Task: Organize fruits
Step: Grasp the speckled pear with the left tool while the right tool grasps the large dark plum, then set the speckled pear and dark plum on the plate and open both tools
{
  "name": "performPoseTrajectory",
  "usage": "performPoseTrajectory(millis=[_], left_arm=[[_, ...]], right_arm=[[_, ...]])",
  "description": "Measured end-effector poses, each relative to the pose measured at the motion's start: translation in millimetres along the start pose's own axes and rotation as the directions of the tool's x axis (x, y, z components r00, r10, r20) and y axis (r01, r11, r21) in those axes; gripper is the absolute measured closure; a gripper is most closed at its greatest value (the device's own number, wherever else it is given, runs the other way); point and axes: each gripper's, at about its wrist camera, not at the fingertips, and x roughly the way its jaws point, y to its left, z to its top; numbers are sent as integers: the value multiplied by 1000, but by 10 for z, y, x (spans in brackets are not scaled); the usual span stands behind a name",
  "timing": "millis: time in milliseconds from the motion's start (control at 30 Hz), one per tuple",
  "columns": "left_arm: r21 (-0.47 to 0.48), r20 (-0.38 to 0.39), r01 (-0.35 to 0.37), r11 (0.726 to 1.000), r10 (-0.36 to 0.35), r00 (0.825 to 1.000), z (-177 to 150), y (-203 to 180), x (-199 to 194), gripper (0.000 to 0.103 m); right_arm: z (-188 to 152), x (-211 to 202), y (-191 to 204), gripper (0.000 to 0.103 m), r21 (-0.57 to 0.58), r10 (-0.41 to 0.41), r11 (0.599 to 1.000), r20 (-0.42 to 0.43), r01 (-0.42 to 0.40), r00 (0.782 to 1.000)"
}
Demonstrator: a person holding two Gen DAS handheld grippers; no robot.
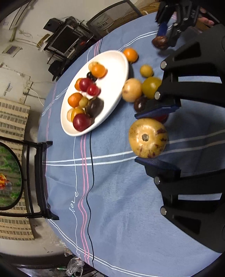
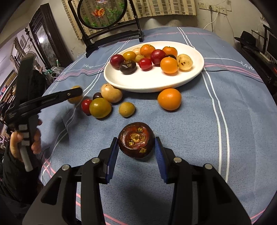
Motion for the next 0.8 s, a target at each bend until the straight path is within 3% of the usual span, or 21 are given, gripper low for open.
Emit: performPoseTrajectory(millis=[267, 433, 600, 800], left_arm=[[-9, 10, 89, 996, -89, 996, -262, -147, -314, 58], [24, 19, 125, 992, -125, 992, -260, -305, -421, 58], [72, 13, 135, 988, -137, 991, 7, -504, -363, 58], [125, 3, 112, 986, -113, 994, 519, -744, -39, 58]], right_arm=[[36, -41, 77, 61, -17, -2, 1000, 15, 2, 1000], [59, -37, 96, 61, -20, 3, 1000, 20, -2, 1000], [229, -96, 21, 61, -35, -20, 999, 48, 21, 999], [691, -85, -200, 61, -59, -100, 993, 92, 105, 991]])
